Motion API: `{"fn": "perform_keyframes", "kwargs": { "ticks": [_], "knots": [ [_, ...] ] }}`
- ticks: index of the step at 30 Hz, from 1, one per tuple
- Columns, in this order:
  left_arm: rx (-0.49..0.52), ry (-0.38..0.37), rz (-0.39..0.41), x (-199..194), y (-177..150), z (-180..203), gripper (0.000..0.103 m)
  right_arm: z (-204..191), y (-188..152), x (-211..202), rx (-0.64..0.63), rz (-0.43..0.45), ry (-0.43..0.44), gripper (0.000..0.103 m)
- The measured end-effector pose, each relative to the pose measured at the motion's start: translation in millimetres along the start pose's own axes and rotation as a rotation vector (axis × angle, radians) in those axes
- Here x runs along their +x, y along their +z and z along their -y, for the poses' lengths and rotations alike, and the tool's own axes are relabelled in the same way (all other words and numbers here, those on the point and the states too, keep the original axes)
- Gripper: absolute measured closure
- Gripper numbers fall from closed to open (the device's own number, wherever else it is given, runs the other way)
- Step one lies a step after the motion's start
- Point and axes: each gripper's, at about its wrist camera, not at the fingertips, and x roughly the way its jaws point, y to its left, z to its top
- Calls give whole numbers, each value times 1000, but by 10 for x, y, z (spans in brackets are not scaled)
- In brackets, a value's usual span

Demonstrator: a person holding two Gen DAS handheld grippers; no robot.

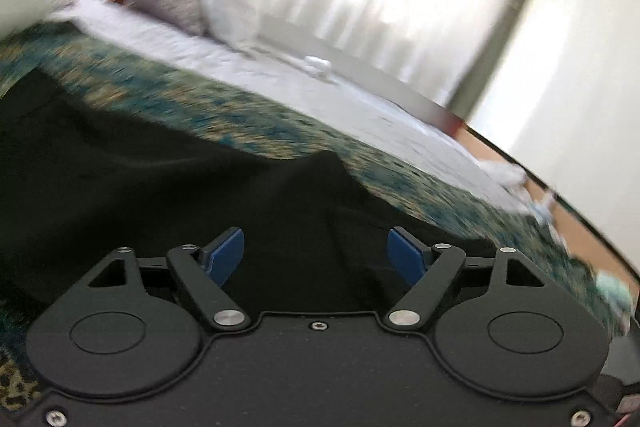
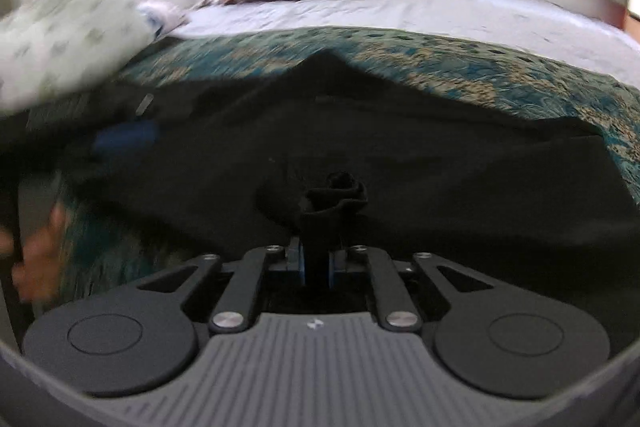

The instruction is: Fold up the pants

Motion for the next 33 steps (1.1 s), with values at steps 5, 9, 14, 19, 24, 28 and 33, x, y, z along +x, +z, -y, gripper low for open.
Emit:
{"fn": "perform_keyframes", "kwargs": {
  "ticks": [5,9,14,19,24,28,33],
  "knots": [
    [79,-105,-34,24,17,341,27,-8,55,-287,-65,11,119,30],
    [147,-145,-142,322,121,549,38,79,38,-530,-79,23,137,25],
    [201,-135,-369,956,151,704,32,232,-93,-593,-25,33,59,24],
    [312,-62,-387,1264,116,840,73,174,-240,-466,-22,9,54,24],
    [433,-68,-307,1173,220,1070,92,53,-318,-397,-58,23,42,24],
    [498,-58,-231,1166,451,1259,92,73,-264,-369,-25,50,63,24],
    [498,-10,-210,1373,671,1292,92,121,-159,-290,16,75,58,24]
  ]
}}
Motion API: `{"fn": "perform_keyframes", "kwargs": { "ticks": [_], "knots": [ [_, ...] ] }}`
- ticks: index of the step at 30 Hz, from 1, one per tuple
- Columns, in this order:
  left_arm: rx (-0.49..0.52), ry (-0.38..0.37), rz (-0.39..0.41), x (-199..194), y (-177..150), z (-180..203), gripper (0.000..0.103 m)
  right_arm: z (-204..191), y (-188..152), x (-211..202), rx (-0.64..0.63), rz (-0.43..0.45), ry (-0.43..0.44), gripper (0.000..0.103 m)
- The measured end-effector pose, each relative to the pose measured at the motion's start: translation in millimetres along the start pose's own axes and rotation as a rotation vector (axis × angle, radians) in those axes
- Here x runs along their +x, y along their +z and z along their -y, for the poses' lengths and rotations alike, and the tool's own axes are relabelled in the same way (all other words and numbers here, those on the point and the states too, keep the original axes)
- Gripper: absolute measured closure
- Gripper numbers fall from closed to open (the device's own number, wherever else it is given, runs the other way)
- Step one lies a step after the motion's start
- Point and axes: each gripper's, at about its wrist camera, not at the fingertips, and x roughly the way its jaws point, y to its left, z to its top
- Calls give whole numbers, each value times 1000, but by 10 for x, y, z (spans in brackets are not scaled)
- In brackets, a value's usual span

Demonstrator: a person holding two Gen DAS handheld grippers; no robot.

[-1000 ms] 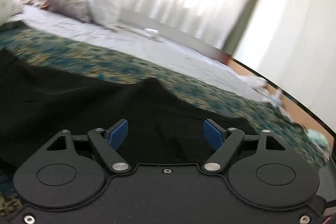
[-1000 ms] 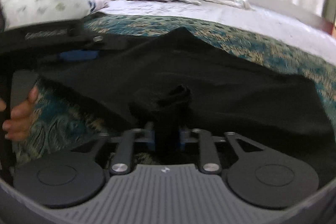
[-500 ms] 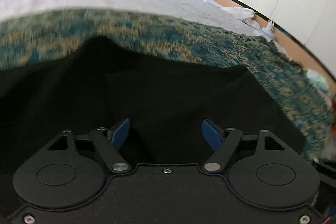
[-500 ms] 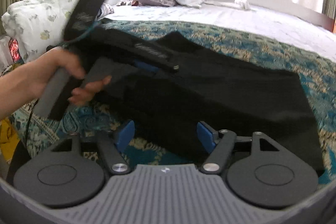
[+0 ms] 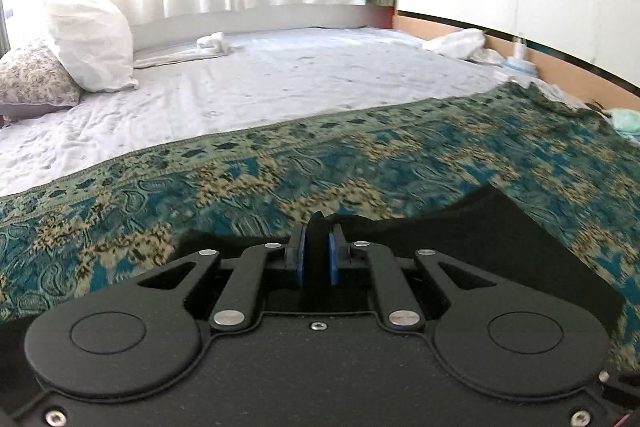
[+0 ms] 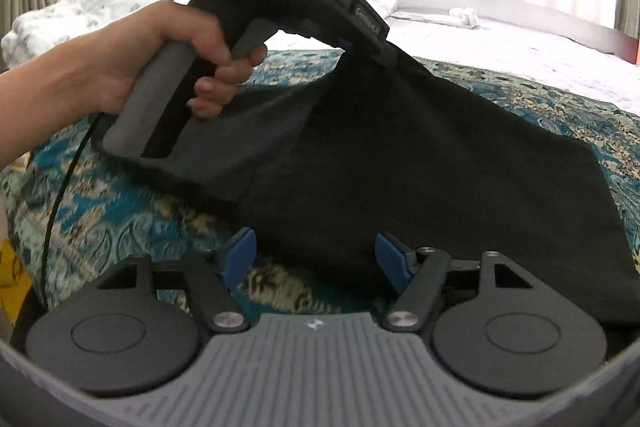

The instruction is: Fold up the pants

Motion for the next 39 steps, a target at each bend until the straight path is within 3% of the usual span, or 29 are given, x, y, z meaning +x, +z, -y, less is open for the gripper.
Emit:
{"fn": "perform_keyframes", "kwargs": {
  "ticks": [6,10,15,16,23,28,33,39],
  "knots": [
    [-58,38,-34,271,29,-160,92,112,56,107,78,1,16,24],
    [-52,80,-131,543,-168,-186,90,177,58,120,99,9,-4,24],
    [-69,102,-135,561,-365,-179,77,360,7,15,137,25,-50,23],
    [-74,105,-136,537,-371,-175,68,400,-3,-20,144,31,-69,23],
    [-64,152,-103,262,-413,-105,44,691,-77,-313,181,76,-224,20],
    [-63,183,-23,-224,-552,-27,25,940,-232,-602,210,104,-375,18],
    [-96,191,30,-706,-822,76,24,1257,-439,-917,289,101,-475,18],
    [-133,191,42,-967,-1182,292,24,1481,-597,-1024,422,107,-430,18]
  ]
}}
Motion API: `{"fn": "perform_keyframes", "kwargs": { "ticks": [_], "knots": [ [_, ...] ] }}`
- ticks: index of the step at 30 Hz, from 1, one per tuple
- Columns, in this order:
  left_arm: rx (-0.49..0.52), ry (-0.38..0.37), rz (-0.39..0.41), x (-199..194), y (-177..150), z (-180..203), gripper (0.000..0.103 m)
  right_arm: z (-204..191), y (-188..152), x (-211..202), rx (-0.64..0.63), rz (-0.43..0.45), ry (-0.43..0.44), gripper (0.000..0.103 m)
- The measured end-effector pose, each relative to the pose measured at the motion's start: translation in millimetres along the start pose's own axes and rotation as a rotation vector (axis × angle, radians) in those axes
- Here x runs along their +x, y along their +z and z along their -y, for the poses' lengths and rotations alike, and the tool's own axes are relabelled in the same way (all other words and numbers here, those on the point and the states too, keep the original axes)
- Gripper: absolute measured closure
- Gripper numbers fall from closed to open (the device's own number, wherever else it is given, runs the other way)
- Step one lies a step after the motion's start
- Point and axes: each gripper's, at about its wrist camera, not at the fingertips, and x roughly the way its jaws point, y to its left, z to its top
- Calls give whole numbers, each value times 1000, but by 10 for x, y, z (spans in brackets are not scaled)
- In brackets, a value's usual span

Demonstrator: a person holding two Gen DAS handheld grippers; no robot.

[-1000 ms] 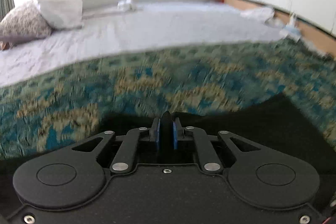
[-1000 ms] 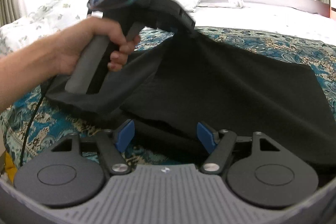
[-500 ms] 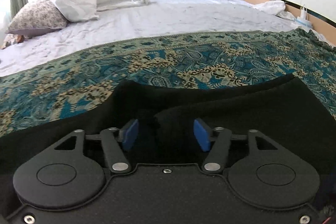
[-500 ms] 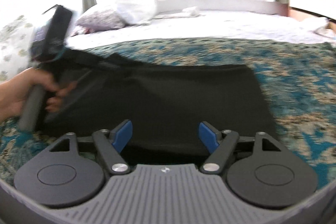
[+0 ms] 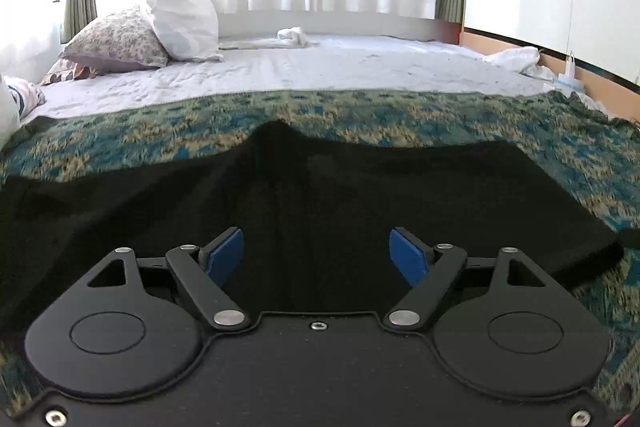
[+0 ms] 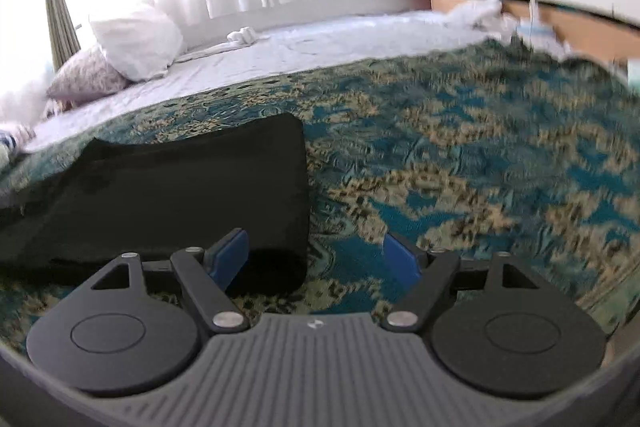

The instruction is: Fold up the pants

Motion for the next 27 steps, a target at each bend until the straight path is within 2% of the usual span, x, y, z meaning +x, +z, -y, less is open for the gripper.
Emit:
{"fn": "perform_keyframes", "kwargs": {
  "ticks": [2,5,8,12,14,16,19,22,23,26,27],
  "knots": [
    [2,16,-27,16,-80,27,27,-76,-35,19,-56,-1,-40,19],
    [-5,45,-98,117,-204,25,27,-283,-133,19,-216,0,-96,19],
    [-33,36,-89,118,-247,-9,27,-420,-219,81,-313,-1,-123,20],
    [-15,50,-82,112,-285,39,26,-474,-190,186,-280,13,-144,21],
    [-13,52,-81,116,-288,52,26,-464,-168,265,-244,19,-176,26],
    [-14,51,-80,112,-293,53,25,-422,-177,329,-207,44,-254,32],
    [-2,36,-81,137,-272,62,24,-412,-226,329,-194,84,-343,32],
    [12,45,-81,147,-268,88,23,-536,-281,360,-270,99,-400,32],
    [10,44,-80,151,-269,85,23,-557,-264,394,-287,91,-401,32],
    [8,42,-81,156,-266,59,23,-537,-153,447,-295,60,-305,34],
    [10,44,-82,156,-265,63,23,-536,-115,483,-302,35,-279,39]
  ]
}}
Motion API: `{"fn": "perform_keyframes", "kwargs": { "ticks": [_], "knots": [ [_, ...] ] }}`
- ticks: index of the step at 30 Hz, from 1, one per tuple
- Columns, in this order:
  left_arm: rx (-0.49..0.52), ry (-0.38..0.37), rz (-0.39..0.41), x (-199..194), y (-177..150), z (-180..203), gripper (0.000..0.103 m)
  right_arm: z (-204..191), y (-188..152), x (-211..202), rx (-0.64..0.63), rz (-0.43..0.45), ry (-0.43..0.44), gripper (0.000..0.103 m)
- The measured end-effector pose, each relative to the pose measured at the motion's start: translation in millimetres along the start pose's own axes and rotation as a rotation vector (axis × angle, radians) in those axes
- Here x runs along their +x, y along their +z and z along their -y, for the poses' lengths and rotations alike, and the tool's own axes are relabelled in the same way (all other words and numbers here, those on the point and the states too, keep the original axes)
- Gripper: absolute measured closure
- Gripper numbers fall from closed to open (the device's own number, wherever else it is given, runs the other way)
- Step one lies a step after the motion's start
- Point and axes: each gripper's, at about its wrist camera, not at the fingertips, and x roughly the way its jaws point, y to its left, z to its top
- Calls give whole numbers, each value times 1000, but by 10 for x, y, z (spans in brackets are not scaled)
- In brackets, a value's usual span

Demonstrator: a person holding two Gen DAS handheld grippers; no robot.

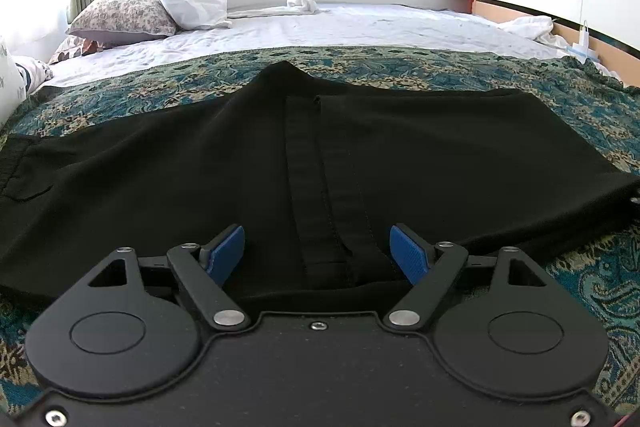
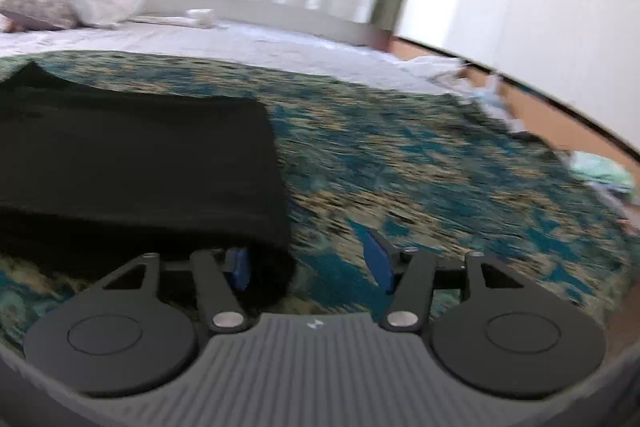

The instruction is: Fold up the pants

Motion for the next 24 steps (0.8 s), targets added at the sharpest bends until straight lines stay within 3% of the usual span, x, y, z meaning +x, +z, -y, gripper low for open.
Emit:
{"fn": "perform_keyframes", "kwargs": {
  "ticks": [1,2,5,10,18,21,22,24],
  "knots": [
    [2,2,0,2,1,4,23,-2,24,39,-6,-22,32,63],
    [1,4,-1,7,2,8,23,12,49,78,-1,-38,68,79],
    [3,9,-5,9,4,23,24,-31,91,126,-25,-40,90,83],
    [-7,-21,-9,9,30,51,32,12,46,62,-43,4,27,83],
    [-22,-82,-11,-13,16,225,36,178,42,-65,-120,79,-56,83],
    [5,-113,-2,-58,-15,330,36,314,16,-87,-117,74,-83,76],
    [15,-121,0,-64,-23,365,36,368,-6,-74,-112,65,-94,69],
    [34,-124,6,-74,-42,443,36,443,-60,-6,-95,22,-86,68]
  ]
}}
